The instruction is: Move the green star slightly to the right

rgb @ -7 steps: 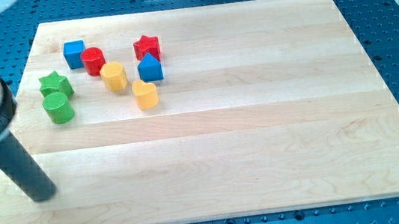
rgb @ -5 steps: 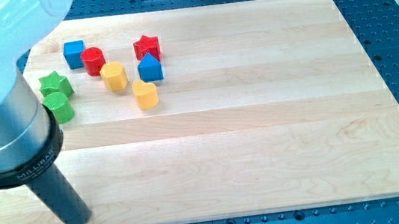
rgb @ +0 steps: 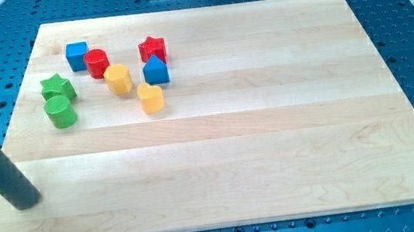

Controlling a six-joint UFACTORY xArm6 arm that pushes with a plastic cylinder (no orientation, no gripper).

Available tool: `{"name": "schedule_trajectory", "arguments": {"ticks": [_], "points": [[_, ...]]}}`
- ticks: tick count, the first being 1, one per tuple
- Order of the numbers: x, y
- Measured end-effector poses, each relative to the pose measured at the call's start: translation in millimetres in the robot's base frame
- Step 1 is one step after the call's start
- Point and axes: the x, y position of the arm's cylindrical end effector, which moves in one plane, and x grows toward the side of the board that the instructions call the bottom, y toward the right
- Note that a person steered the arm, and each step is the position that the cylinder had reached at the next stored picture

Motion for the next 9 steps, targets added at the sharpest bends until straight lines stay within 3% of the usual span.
{"name": "schedule_trajectory", "arguments": {"ticks": [1,2,3,4,9], "points": [[-76,-3],[-101,-24],[-153,-25],[-168,1],[-161,11]]}}
